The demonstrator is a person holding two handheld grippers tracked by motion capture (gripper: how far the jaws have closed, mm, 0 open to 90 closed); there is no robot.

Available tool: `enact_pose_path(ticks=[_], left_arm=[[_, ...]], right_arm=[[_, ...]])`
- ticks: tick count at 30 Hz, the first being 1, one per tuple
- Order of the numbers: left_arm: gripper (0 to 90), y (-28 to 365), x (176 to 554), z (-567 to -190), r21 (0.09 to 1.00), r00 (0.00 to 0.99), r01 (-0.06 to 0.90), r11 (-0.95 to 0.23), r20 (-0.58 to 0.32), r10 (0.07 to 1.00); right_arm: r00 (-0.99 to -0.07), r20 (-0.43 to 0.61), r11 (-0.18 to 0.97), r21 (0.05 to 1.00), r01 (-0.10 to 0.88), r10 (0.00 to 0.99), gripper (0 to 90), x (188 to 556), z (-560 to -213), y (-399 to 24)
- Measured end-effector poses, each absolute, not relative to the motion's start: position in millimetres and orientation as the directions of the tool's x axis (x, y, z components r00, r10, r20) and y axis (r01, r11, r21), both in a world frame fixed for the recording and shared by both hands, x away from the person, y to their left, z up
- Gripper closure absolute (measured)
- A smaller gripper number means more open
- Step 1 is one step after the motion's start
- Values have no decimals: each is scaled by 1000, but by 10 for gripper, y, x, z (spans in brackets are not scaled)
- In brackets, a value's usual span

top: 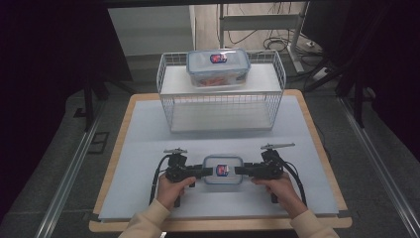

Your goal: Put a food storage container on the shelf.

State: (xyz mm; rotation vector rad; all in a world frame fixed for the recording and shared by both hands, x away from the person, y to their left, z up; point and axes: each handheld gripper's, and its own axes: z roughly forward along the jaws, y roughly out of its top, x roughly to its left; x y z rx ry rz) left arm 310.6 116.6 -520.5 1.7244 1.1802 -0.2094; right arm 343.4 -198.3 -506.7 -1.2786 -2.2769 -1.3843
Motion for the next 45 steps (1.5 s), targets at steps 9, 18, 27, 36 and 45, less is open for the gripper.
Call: enact_pose_path(ticks=[9, 18, 27, 36, 45], left_arm=[[499, 1163, 3047, -5086, 666, 534, 746, -24, -576, 619], [505, 1162, 2989, -4972, 697, 558, 717, -23, -553, 618], [506, 1166, 2941, -4865, 719, 569, 695, -15, -537, 622], [503, 1166, 2955, -4799, 732, 577, 681, -17, -523, 627], [504, 1201, 3083, -4756, 731, 571, 682, -9, -524, 632]], right_arm=[[-639, 524, 186, 672, 717, 563, 513, 3400, -4975, -1984], [-666, 501, 184, 707, 683, 552, 512, 3363, -4851, -1995], [-687, 477, 188, 730, 657, 548, 512, 3330, -4730, -1989], [-692, 464, 188, 740, 646, 552, 510, 3333, -4662, -1974], [-691, 471, 185, 738, 649, 548, 510, 3468, -4635, -1948]])
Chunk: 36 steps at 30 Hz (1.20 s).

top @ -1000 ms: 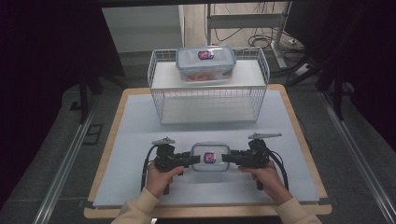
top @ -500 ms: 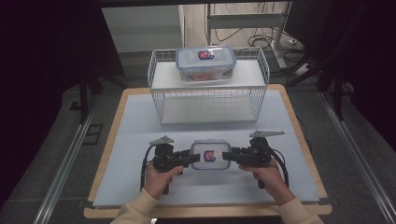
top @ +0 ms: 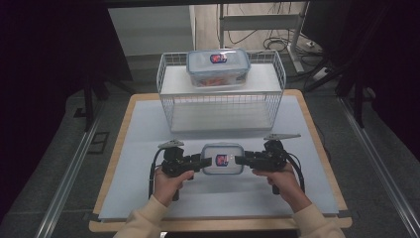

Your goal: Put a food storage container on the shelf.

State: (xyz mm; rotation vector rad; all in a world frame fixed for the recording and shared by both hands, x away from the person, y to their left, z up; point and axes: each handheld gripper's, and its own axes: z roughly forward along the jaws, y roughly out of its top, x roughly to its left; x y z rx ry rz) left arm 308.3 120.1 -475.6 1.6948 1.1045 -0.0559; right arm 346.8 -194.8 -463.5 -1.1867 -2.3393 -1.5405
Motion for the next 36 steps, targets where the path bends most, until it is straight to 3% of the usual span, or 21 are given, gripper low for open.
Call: enact_pose_path(ticks=[36], left_arm=[[508, 1313, 3573, -3656, 829, 636, 559, 16, -442, 632]], right_arm=[[-762, 361, 192, 828, 527, 537, 510, 3986, -3455, -1837]])
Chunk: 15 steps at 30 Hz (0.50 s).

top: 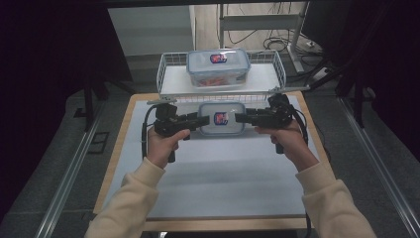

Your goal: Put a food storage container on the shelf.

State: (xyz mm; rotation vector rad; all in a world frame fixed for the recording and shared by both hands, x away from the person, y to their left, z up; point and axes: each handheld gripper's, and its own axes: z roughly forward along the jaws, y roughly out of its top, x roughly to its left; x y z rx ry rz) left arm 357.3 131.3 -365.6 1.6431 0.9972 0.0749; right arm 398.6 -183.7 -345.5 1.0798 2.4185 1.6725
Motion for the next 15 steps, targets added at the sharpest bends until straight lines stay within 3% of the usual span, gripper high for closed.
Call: enact_pose_path(ticks=[15], left_arm=[[508, 1336, 3816, -3253, 844, 643, 535, 20, -423, 638]], right_arm=[[-772, 352, 186, 840, 511, 529, 510, 4242, -3070, -1813]])
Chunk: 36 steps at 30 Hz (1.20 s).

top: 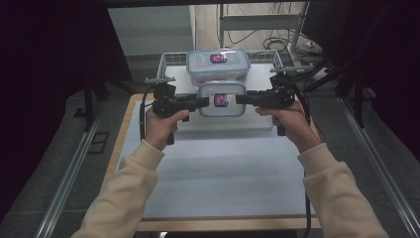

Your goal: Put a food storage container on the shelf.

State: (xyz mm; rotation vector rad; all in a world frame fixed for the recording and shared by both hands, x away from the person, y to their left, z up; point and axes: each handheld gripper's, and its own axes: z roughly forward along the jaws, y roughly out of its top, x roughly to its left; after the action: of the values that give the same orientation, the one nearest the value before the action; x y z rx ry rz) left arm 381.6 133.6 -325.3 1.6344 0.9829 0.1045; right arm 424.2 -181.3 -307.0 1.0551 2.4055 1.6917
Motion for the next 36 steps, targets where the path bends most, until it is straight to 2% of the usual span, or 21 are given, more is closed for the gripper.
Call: enact_pose_path(ticks=[20, 26, 36], left_arm=[[513, 1442, 4199, -2871, 846, 633, 532, 32, -422, 650], [511, 1436, 4353, -2781, 847, 627, 531, 33, -419, 657], [511, 1445, 4650, -2594, 851, 625, 522, 54, -425, 655]], right_arm=[[-783, 356, 188, 843, 505, 510, 510, 4698, -2682, -1709], [-777, 375, 167, 841, 515, 507, 510, 4843, -2657, -1711], [-778, 370, 165, 844, 510, 507, 508, 5159, -2403, -1701]])
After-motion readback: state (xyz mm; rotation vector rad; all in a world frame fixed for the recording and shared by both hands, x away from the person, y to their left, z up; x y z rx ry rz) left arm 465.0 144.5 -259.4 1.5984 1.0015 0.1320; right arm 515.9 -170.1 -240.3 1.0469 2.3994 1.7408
